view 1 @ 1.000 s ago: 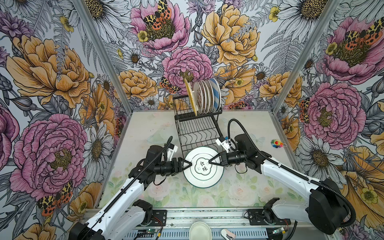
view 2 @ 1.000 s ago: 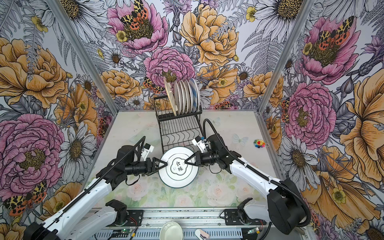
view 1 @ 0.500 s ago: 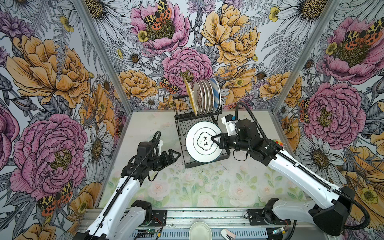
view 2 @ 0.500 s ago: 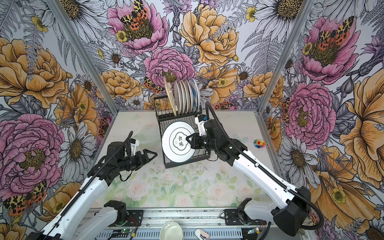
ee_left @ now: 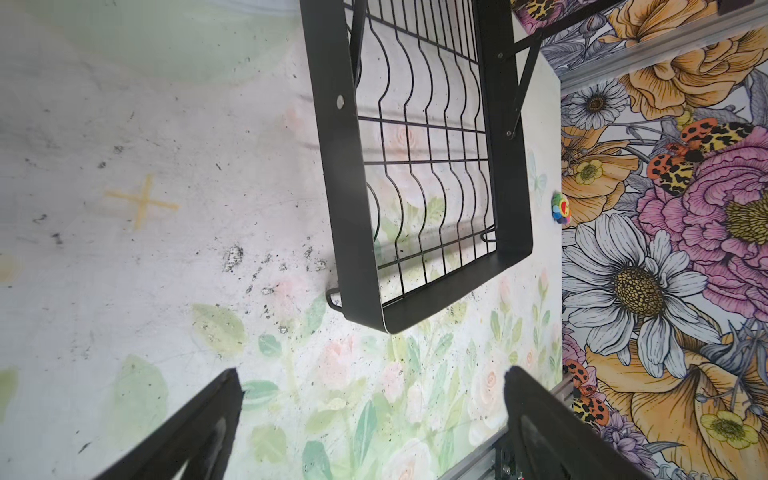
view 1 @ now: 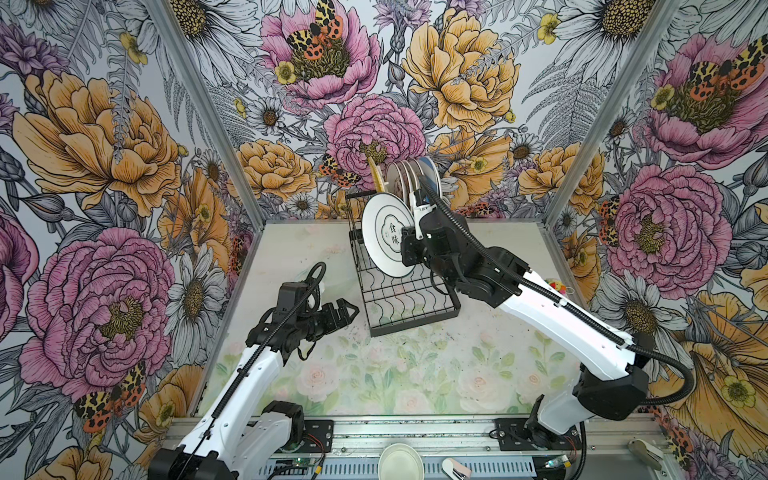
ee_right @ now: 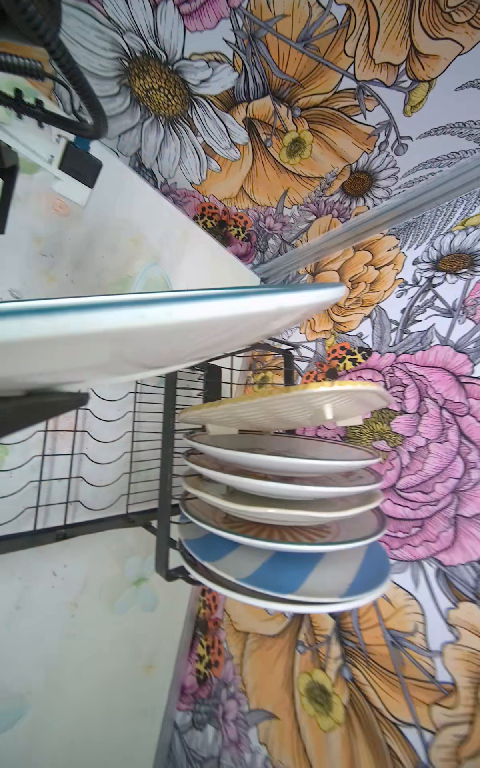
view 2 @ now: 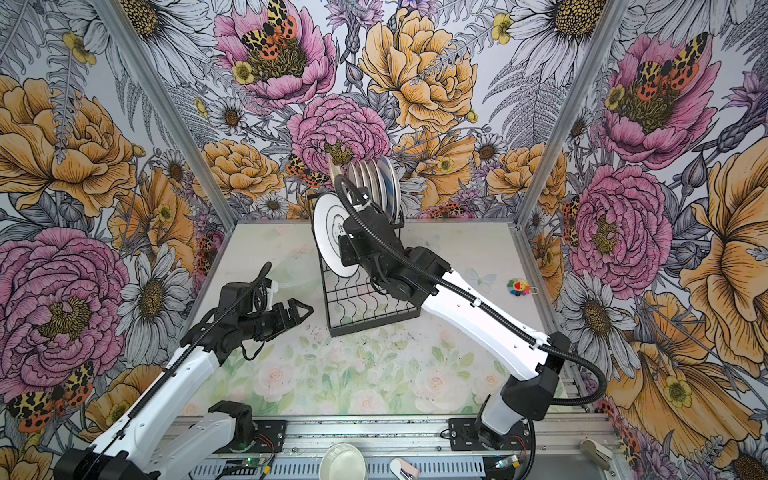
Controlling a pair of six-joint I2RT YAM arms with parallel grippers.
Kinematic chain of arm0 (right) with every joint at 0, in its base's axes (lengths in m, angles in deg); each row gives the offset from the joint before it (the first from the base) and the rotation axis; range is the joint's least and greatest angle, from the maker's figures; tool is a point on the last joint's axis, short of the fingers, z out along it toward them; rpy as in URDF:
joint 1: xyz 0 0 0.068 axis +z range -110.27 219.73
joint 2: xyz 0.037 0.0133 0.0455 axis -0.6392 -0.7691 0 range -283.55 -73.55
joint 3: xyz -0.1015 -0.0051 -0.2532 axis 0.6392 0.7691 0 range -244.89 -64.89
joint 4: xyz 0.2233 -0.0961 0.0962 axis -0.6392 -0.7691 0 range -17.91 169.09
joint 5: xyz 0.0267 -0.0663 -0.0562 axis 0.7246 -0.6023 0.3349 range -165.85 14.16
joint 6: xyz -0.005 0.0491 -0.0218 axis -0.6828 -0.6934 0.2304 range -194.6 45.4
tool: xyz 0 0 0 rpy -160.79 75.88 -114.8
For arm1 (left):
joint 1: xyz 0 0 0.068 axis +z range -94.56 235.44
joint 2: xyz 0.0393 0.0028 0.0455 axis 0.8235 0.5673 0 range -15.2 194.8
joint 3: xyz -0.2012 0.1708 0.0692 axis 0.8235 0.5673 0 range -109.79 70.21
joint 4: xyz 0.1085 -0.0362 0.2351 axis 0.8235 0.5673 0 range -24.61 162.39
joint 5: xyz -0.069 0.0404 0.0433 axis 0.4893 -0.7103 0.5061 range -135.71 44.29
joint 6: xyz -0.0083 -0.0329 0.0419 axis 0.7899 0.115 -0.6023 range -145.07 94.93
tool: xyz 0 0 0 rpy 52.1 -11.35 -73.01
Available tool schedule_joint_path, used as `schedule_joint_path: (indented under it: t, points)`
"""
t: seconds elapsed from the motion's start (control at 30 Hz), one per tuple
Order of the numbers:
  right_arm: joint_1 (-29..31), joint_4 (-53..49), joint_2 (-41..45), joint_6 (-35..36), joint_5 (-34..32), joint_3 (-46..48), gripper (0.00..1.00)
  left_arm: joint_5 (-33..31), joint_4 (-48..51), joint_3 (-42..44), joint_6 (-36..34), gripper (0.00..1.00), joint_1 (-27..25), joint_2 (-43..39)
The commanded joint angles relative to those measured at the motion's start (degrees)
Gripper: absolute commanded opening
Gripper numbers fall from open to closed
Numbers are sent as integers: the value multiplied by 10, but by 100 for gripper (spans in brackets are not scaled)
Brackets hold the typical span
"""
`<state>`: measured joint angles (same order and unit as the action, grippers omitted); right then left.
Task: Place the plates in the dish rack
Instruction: 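Lift the white plate into the rack with the right gripper while the left withdraws, then lower the white plate into the front rack slot with the right gripper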
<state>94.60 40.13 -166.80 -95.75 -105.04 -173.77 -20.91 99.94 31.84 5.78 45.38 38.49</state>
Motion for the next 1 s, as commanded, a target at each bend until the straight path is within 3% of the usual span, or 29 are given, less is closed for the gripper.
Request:
schedule_joint_path:
  t: [0.0,0.13,0.47,0.97]
  points:
    - [11,20,-37,54,-116,-78,0,-13,0,-16,-21,99,8,5]
    - [15,46,-86,80,-152,-133,0,-14,0,-16,-27,99,11,7]
    - [17,154,-201,163,-171,-233,0,-19,-8,-2,-30,99,12,3]
    - [10,178,-405,299,-242,-473,0,-34,-5,0,-29,99,-2,-11]
